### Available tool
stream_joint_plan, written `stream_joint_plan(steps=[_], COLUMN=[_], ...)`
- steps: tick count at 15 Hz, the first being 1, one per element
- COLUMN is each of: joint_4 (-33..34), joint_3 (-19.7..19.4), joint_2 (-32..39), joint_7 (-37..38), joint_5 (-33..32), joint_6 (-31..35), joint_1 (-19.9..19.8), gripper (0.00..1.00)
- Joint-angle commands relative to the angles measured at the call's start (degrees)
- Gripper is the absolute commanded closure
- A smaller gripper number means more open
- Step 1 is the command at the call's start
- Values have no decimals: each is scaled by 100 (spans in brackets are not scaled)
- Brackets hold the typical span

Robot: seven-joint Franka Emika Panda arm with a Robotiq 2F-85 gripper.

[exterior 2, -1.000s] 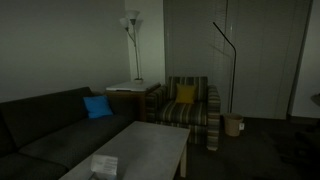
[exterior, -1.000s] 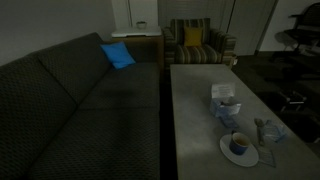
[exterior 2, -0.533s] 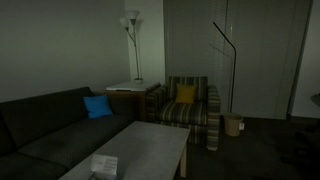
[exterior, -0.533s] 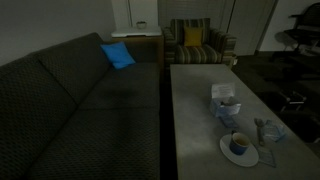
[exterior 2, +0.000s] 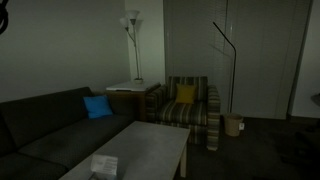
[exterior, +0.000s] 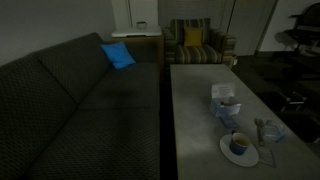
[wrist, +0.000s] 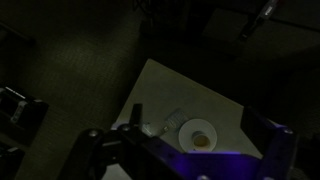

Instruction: Move mug from the white plate to the table

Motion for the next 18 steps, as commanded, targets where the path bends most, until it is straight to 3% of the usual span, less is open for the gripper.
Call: stream_joint_plan(steps=[1,11,18], joint_4=[260,327,290], joint_3=[45,30,-11], joint_2=[405,577,1020], joint_7=[-3,-30,-44], joint_5=[-145,-11,-64], joint_6=[-24,-89,521], joint_1=[33,59,16], gripper=[0,0,0])
